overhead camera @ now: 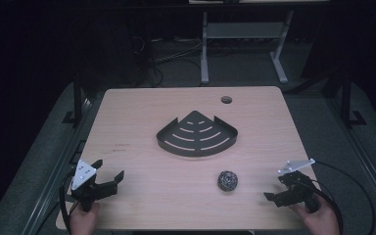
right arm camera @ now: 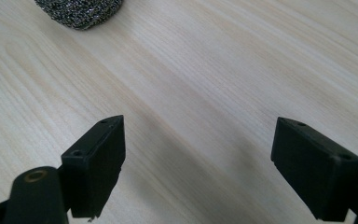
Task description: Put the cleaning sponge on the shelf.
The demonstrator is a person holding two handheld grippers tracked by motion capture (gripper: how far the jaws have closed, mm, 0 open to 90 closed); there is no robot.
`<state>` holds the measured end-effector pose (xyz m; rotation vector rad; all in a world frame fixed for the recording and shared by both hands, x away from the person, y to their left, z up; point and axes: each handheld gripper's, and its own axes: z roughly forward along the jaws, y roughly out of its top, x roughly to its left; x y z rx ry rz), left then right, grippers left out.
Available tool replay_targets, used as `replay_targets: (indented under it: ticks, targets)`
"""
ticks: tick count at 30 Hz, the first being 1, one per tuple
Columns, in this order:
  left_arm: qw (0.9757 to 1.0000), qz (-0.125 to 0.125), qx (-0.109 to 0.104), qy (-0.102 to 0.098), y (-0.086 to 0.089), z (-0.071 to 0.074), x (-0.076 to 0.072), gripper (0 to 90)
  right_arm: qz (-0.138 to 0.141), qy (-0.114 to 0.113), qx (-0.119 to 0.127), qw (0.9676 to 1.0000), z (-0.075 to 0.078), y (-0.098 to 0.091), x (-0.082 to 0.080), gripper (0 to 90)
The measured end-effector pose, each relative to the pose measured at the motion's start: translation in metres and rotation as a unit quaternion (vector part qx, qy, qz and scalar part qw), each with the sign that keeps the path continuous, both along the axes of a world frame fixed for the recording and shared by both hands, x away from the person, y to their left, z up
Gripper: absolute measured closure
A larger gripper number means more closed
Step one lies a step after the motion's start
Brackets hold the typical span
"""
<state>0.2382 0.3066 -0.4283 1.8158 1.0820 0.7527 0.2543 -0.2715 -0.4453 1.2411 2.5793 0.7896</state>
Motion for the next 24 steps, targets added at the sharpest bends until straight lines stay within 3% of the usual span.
replay_targets:
  ticks: [15, 24]
  targets:
    - [1.0000, 0.002, -0.001, -0.001, 0.001, 0.001, -0.002, 13.7, 0.025, 0.007, -0.002, 0.9996, 0.002, 0.017, -0.001, 17.1]
    - [1.0000, 0.005, -0.002, -0.002, 0.003, 0.001, -0.003, 13.8, 0.064, 0.008, 0.000, 0.9979, 0.007, 0.036, -0.001, 17.1]
